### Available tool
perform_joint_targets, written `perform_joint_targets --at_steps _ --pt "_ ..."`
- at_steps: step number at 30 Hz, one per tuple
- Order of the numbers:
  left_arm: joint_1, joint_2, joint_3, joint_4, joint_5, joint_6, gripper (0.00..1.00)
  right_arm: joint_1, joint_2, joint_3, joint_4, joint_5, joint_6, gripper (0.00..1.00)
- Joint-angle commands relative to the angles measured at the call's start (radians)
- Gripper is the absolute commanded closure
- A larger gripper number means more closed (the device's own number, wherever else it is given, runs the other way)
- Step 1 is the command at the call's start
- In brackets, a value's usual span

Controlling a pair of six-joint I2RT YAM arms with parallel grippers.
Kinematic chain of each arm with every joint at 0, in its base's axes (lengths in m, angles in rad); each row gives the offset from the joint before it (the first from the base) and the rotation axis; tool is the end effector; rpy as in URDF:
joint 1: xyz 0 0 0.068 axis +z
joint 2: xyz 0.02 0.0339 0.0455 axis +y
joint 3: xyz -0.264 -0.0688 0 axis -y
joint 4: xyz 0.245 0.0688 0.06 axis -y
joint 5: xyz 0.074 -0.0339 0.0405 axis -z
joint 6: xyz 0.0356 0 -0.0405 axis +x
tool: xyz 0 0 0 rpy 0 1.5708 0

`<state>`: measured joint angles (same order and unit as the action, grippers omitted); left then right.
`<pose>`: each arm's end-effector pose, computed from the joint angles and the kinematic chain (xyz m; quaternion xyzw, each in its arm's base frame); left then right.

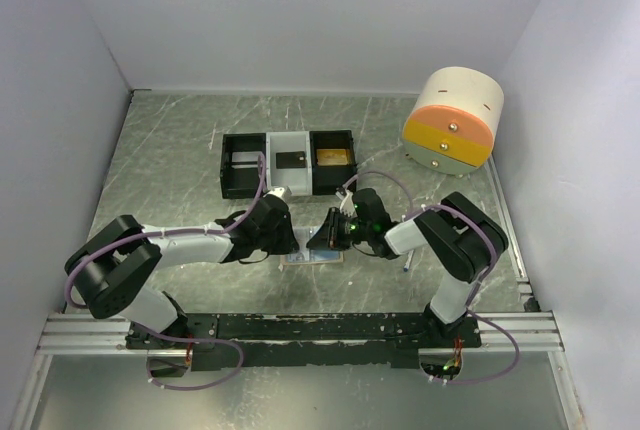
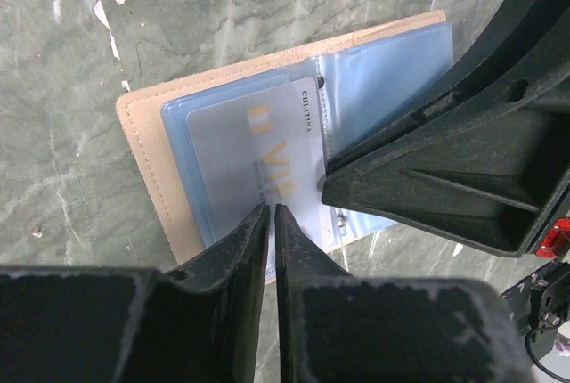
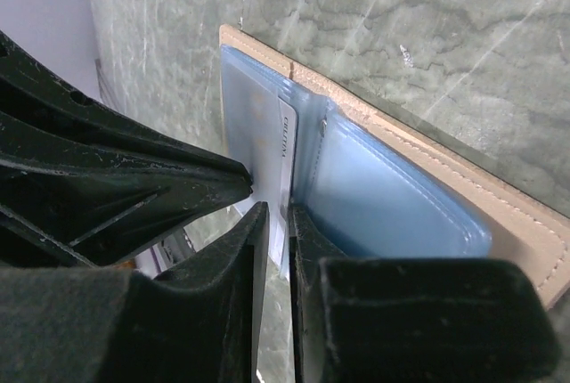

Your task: Take the credit cards out of the card holder

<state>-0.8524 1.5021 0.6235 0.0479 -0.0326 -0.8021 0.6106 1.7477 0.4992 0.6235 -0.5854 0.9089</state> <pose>0.1841 -0.2088 0.1456 0.0175 0.9320 -0.2559 0.2560 0.2223 0.1796 0.0993 -0.0033 0.8625 0.4866 0.1393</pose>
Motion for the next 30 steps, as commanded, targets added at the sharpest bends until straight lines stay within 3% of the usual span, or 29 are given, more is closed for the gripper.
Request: perform_joint_targets --at_steps 1,6,12,24,30 --pt "-0.004 0.025 -0.021 -0.044 -0.019 0.020 0.80 0.008 0.007 0.019 0.005 -0.013 0.004 0.85" --pt "-0.006 -0.017 -0.023 -0.082 -0.065 0.007 0.74 0.008 -0.024 0.032 -0.127 0.130 -0.028 0.94" --pt "-0.006 -0.052 -0.015 -0.087 -0.117 0.019 0.57 0.007 -0.023 0.021 -0.137 0.142 -0.023 0.94" --pt "-0.014 0.024 -0.008 -0.083 -0.064 0.027 0.75 0.007 -0.015 0.011 -0.048 0.078 0.022 0.83" --pt "-0.022 0.002 -0.035 -0.078 -0.061 0.017 0.77 0.007 -0.007 0.024 -0.012 0.069 0.038 0.90"
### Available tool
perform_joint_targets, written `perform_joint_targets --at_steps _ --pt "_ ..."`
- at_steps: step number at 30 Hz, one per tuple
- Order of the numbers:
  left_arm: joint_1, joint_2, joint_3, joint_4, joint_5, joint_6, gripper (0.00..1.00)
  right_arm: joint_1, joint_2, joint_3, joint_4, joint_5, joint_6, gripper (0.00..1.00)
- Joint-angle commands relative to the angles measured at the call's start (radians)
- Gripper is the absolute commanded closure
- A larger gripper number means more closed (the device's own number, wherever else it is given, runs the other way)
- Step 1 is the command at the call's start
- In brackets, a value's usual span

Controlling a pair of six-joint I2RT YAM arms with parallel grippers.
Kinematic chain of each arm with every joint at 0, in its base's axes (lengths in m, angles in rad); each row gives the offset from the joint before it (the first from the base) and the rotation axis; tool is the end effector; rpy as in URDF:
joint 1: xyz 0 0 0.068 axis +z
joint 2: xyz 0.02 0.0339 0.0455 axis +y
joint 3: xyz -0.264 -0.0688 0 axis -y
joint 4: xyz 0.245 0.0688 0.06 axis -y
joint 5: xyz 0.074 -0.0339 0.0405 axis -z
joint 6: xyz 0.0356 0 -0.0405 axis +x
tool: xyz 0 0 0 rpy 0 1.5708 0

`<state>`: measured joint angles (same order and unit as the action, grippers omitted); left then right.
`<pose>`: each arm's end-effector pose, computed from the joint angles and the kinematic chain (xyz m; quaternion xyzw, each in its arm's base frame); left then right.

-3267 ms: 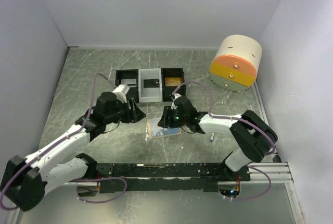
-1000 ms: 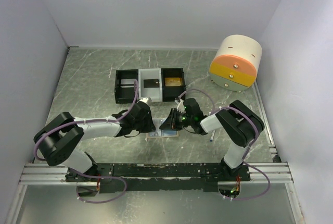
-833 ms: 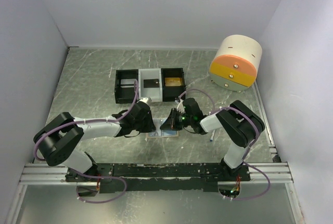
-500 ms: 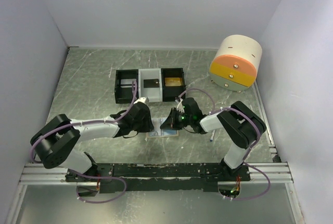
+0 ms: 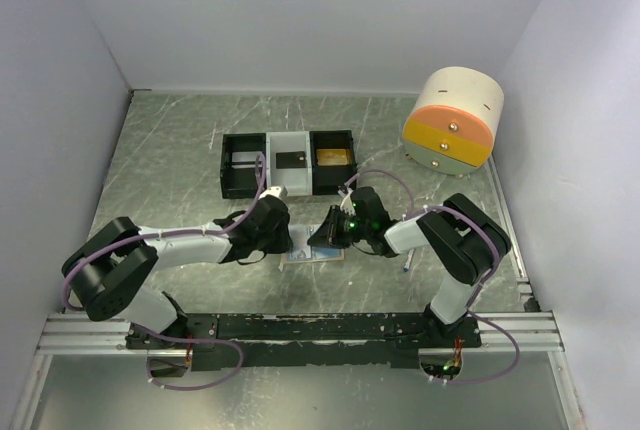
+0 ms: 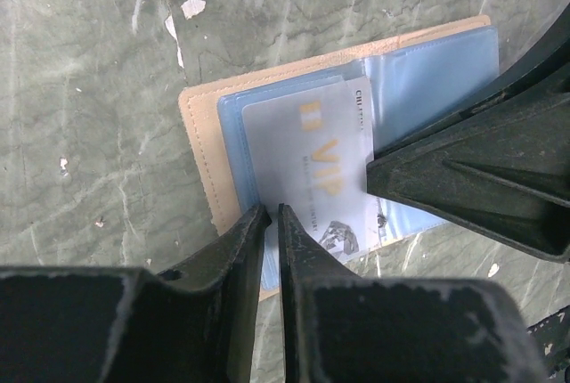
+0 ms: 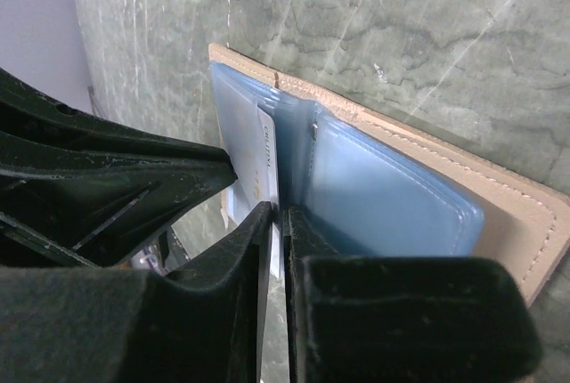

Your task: Take the credit cards out of the card holder

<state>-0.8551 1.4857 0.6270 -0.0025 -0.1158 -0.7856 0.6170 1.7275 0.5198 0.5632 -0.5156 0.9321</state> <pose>0.1831 -0.2043 0.1473 0.0124 0.9363 -0.2167 0.2762 0.2249 0.1811 0.1035 0.0232 0.8722 0.4652 0.1492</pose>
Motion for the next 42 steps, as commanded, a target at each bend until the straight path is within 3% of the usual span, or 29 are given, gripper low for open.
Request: perform_joint_targets --at_steps 1,4,9,23,25,28,34,42 --pt "-0.019 0.015 -0.039 -0.032 0.017 0.000 0.77 0.001 0.010 0.004 0.047 -0.001 0.013 0.93" --pt "-0.019 0.010 -0.034 -0.050 -0.001 -0.003 0.77 -0.001 -0.013 0.009 -0.006 0.021 -0.004 1.00" --pt "-0.019 0.016 -0.032 -0.063 -0.020 -0.007 0.77 -0.017 -0.069 -0.006 -0.081 0.056 -0.042 1.00" --pt "-0.022 0.017 -0.027 -0.070 -0.024 -0.013 0.77 -0.081 -0.078 -0.056 -0.096 0.008 -0.066 1.00" --pt "-0.025 -0.006 -0.029 -0.062 -0.024 -0.009 0.74 -0.082 -0.072 -0.058 -0.079 -0.002 -0.058 1.00" --pt "-0.024 -0.045 -0.018 -0.051 -0.017 -0.001 0.62 -0.083 -0.062 -0.064 -0.051 -0.008 -0.039 1.00" --pt "-0.026 -0.102 0.031 -0.006 0.019 0.044 0.54 -0.083 -0.063 -0.068 -0.046 0.004 -0.033 1.00" --pt "-0.026 0.000 0.042 0.083 0.113 0.061 0.56 -0.083 -0.059 -0.066 -0.036 -0.006 -0.028 1.00"
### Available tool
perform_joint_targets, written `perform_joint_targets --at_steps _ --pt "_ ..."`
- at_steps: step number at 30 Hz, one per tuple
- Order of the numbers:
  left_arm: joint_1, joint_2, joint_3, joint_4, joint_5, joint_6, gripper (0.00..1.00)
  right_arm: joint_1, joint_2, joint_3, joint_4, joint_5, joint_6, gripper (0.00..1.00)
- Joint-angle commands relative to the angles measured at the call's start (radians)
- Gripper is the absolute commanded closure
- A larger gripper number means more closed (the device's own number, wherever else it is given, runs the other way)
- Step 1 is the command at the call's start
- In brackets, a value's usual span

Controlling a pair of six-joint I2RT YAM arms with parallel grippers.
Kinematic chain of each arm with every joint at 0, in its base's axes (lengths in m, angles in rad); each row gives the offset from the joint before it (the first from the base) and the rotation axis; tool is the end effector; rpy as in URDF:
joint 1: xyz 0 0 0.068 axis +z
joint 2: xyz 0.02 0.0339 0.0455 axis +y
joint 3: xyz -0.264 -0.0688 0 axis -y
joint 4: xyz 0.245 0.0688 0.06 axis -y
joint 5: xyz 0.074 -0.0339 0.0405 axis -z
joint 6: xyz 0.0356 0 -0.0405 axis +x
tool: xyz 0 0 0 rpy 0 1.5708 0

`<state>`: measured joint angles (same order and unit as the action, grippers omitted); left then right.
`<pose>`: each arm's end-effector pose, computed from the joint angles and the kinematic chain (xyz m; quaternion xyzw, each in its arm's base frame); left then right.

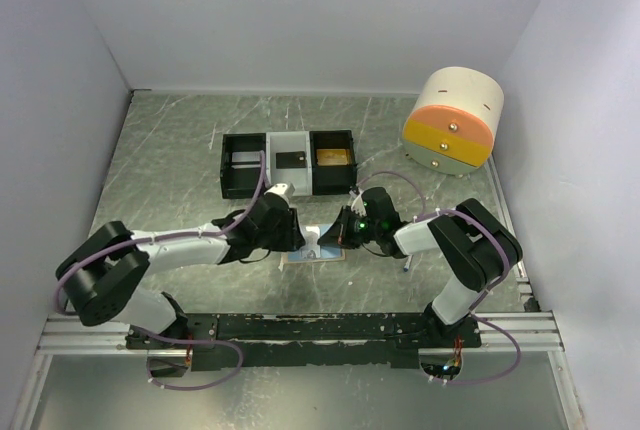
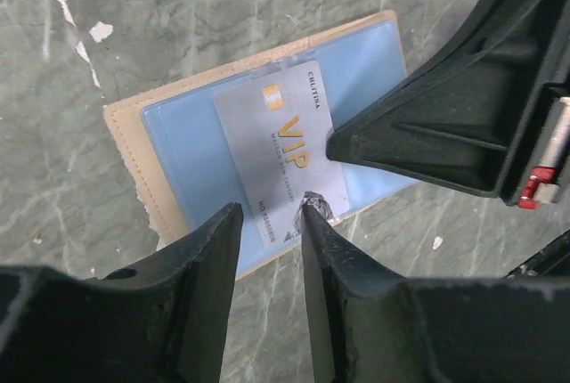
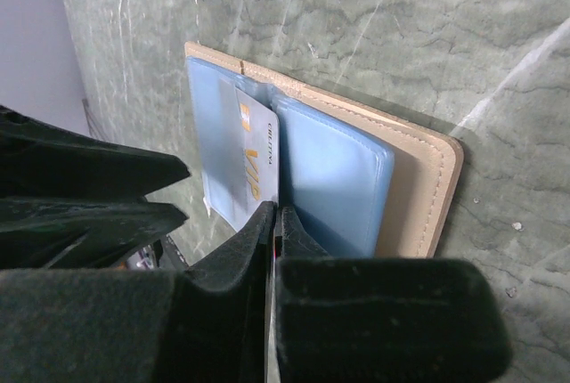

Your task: Take the credit cards out of the card holder

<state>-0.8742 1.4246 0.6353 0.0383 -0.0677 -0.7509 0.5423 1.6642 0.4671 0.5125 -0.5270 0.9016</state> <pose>0.1794 -0.2107 0.1683 0.0430 0.9157 -0.2678 0.2964 0.2229 0.1552 0.1039 0.0460 0.8782 0.4502 0.1552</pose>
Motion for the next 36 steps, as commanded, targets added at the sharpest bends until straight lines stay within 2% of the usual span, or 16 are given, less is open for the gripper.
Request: perform_joint_targets --at_steps 1,5,9,14,19,23,27,31,36 --pt "-0.006 0.079 0.035 0.032 0.060 0.029 0.58 -0.008 0.002 -0.013 0.017 0.004 0.005 1.00" --pt "-0.007 0.124 0.029 0.000 0.049 0.032 0.65 -0.008 0.003 -0.005 -0.002 0.010 -0.001 1.00" --pt "-0.011 0.130 0.014 -0.025 0.035 0.011 0.73 -0.008 0.008 -0.009 0.022 -0.003 0.007 0.93" --pt "-0.019 0.117 0.000 -0.059 -0.002 -0.001 0.76 -0.008 0.020 -0.009 0.057 -0.023 0.030 0.82" --pt "-0.019 0.111 0.002 -0.071 -0.009 0.006 0.78 -0.008 0.043 -0.008 0.116 -0.055 0.055 0.80" --pt "-0.021 0.122 0.013 -0.076 -0.007 0.012 0.78 -0.008 0.050 0.001 0.118 -0.065 0.046 0.82" --pt "-0.022 0.131 0.020 -0.075 -0.004 0.009 0.79 -0.008 0.048 -0.002 0.157 -0.099 0.045 0.93" --pt "-0.024 0.124 0.020 -0.079 -0.012 0.006 0.79 -0.008 0.022 0.007 0.065 -0.040 0.010 1.00" --pt "-0.025 0.114 0.020 -0.093 -0.025 -0.001 0.79 -0.022 -0.034 -0.007 -0.020 0.032 -0.019 1.00"
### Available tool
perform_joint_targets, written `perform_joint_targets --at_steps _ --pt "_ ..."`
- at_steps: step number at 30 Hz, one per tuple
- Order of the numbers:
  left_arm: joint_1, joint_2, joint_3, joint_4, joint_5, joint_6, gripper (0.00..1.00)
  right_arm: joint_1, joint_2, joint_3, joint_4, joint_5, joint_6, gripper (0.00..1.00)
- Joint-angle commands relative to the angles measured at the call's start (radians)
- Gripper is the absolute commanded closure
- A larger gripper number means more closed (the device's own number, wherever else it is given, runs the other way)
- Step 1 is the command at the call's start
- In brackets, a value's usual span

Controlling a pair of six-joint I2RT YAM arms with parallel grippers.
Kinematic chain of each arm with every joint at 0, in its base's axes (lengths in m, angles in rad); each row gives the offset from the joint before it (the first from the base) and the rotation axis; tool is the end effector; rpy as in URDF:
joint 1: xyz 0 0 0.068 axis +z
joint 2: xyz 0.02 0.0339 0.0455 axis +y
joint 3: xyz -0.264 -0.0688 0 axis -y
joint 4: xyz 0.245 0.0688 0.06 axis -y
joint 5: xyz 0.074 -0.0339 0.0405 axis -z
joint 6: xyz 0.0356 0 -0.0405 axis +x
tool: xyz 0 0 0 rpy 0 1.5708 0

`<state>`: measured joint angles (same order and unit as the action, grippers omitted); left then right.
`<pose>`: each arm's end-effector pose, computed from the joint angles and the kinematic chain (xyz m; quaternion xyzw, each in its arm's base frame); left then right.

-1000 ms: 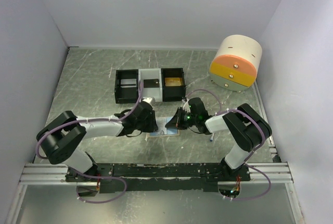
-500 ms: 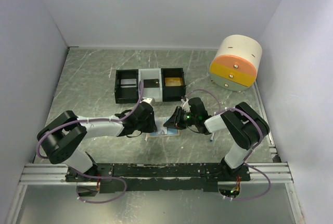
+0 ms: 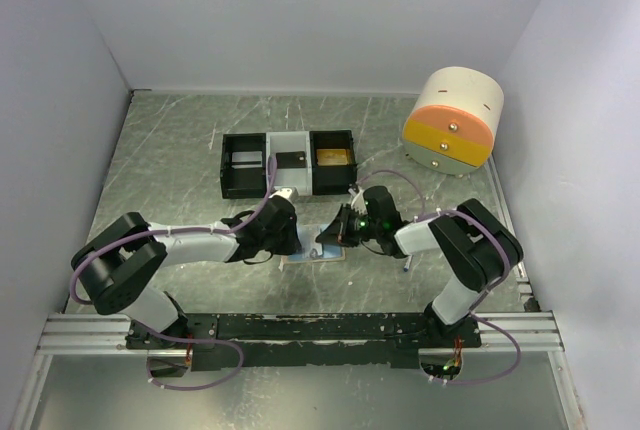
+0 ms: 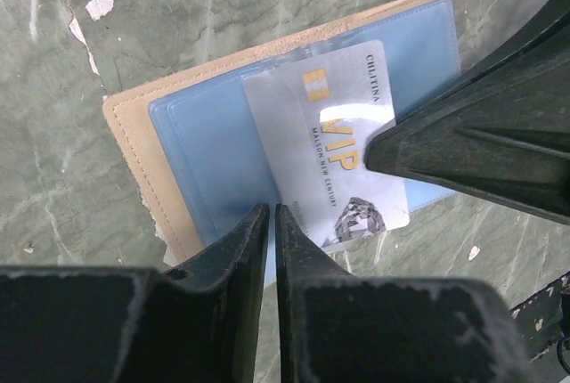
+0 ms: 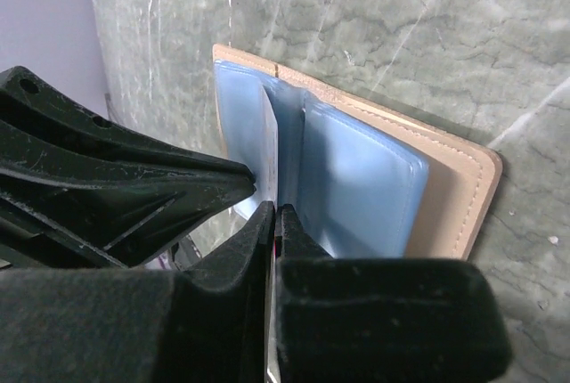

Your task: Take the credit cards out of the card holder

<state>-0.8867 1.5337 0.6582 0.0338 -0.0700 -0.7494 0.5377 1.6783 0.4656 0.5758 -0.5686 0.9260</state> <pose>0.1828 -0.2202 0.1460 0.0516 0.9324 -0.2377 0.2674 0.2255 0.1568 0.1057 0.0415 0.8654 0.4751 0.1541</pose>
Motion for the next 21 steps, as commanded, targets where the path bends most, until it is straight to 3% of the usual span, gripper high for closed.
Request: perform_joint_targets --at_steps 1,6,11,17,21 --pt "-0.013 -0.002 -0.005 -0.089 -0.026 -0.004 0.79 -0.023 -0.057 -0.012 -0.090 0.078 -0.045 1.00" --pt "-0.014 -0.017 -0.005 -0.090 -0.032 -0.004 0.77 -0.040 -0.052 -0.026 -0.082 0.049 -0.049 1.00" --pt "-0.016 -0.036 0.021 -0.054 -0.012 0.010 0.66 -0.040 -0.005 -0.058 0.034 -0.003 0.010 0.99" --pt "-0.015 -0.021 0.063 0.041 0.046 0.006 0.60 -0.040 -0.028 -0.046 -0.029 0.046 -0.026 0.91" --pt "-0.016 0.037 0.104 0.033 0.042 -0.005 0.60 -0.040 -0.018 -0.047 -0.022 0.038 -0.029 0.88"
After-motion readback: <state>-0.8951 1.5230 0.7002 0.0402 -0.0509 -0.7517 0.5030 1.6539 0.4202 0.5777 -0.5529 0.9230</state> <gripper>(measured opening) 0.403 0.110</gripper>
